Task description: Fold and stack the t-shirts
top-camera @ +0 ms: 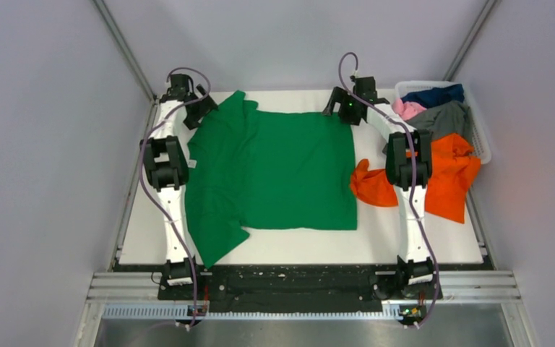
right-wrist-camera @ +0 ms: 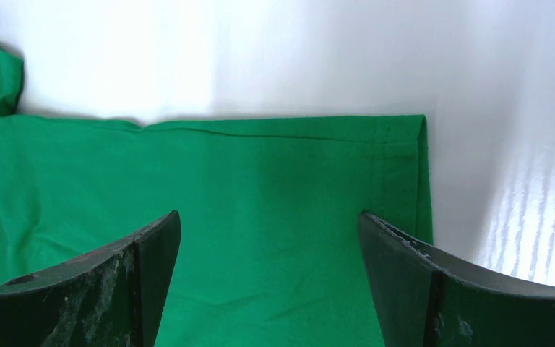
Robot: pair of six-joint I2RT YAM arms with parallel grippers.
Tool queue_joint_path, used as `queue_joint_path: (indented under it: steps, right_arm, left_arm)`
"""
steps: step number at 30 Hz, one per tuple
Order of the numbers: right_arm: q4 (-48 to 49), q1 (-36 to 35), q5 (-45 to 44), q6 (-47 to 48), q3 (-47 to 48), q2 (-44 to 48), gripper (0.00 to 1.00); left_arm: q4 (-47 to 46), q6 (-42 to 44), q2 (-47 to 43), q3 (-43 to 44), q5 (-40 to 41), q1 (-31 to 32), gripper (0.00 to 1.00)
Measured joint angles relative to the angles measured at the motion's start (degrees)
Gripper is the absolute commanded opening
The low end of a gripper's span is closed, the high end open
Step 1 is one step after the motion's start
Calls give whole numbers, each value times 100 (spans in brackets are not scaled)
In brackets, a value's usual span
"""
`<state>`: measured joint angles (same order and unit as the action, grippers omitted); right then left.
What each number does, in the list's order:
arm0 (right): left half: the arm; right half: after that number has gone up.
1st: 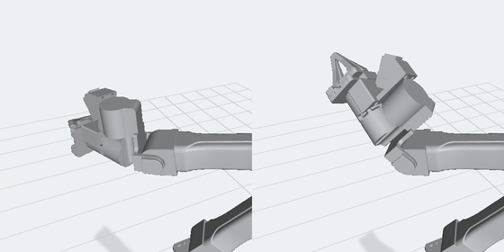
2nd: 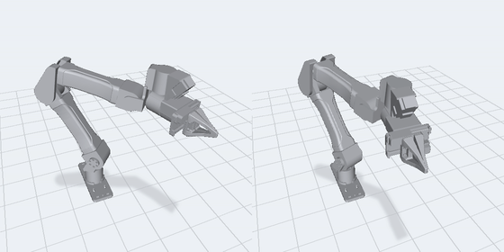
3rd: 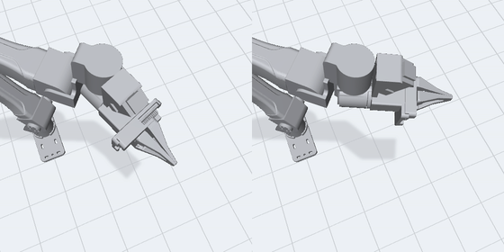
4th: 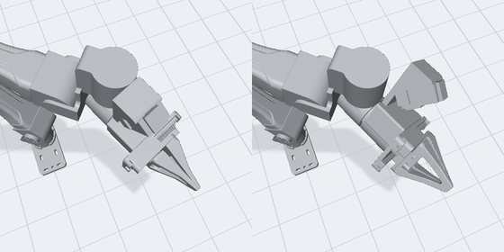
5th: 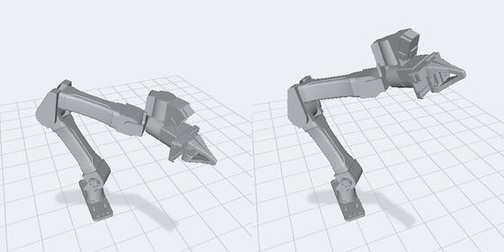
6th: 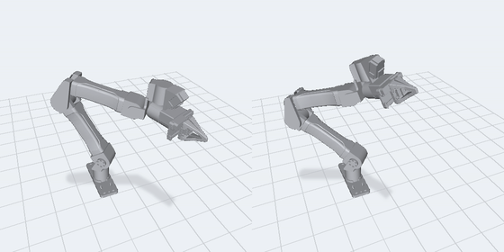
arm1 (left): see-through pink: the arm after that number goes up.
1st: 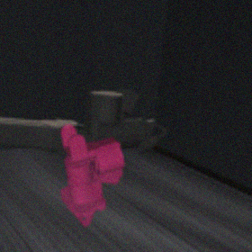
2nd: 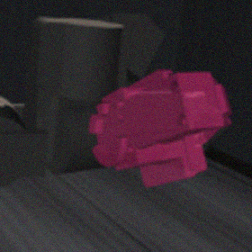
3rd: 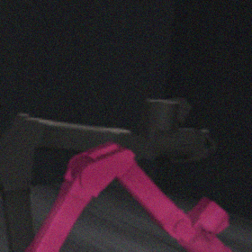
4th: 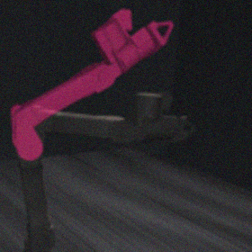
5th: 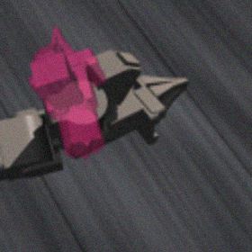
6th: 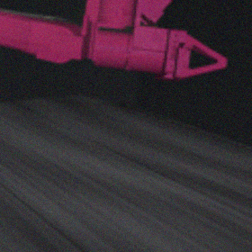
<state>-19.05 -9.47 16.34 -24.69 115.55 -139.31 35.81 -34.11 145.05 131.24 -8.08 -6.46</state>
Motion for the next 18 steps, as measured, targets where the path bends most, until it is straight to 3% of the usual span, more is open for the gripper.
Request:
queue_joint_path:
  steps: [15,18]
  right_arm:
    - [-20,103,70,-144,369,-243,92]
    - [-57,103,92,-96,415,-243,99]
  left_arm:
    - [63,-529,136,234,538,-328,99]
    - [63,-542,166,310,525,-343,99]
